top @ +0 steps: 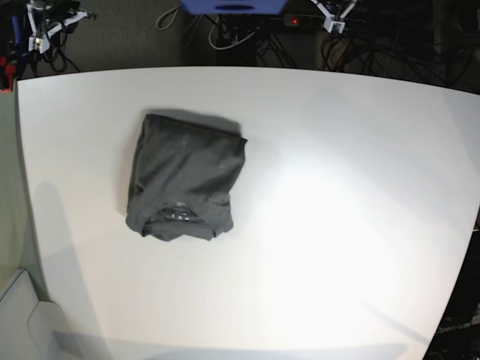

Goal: Layout the t-shirt on the table in an organized manner, then fold the t-shirt properly

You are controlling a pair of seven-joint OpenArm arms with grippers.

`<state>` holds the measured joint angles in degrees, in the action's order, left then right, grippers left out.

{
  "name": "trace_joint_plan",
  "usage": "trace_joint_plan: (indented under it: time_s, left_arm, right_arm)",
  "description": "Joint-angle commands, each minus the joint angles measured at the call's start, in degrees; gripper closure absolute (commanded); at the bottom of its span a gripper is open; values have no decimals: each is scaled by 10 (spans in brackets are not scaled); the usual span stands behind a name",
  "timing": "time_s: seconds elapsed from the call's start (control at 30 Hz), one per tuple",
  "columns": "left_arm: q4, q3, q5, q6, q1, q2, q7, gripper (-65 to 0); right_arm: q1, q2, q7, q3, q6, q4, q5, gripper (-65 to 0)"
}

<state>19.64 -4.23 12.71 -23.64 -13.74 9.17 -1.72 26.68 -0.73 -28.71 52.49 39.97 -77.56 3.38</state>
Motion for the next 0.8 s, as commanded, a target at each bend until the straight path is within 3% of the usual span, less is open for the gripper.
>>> trace_joint_plan:
  time_s: [0.0,0.17,0.3,0.37,0.47,0.57,0.7,0.77]
  left_arm:
    - [-12,1,2,-2,4,4,-11,-3]
    - [-76,1,1,-1,47,-9,-17,-4]
    - [-121,1,1,-1,73,-18,-17,-4]
    - [-126,0,1,-1,75,-20,-18,-4]
    - [-128,0,1,-1,75,-21,-19,-4]
    - [-127,0,1,16,75,-22,-19,-4]
    - [-125,0,1,116,75,-24,-20,-4]
    - [-125,0,1,145,76,-35,-20,-5]
  right_arm:
    - [0,20,12,0,0,36,-10,0]
    - [-92,94,164,-21,0,373,-90,0]
    - [-137,150,370,-37,0,633,-120,0]
    - [-142,155,453,-75,0,688,-134,0]
    - [-142,141,476,-142,0,689,-168,0]
    - [-152,131,479,-193,-117,689,-198,0]
    - [-169,117,476,-294,-323,690,-225,0]
    - [-179,105,475,-342,-407,690,-239,0]
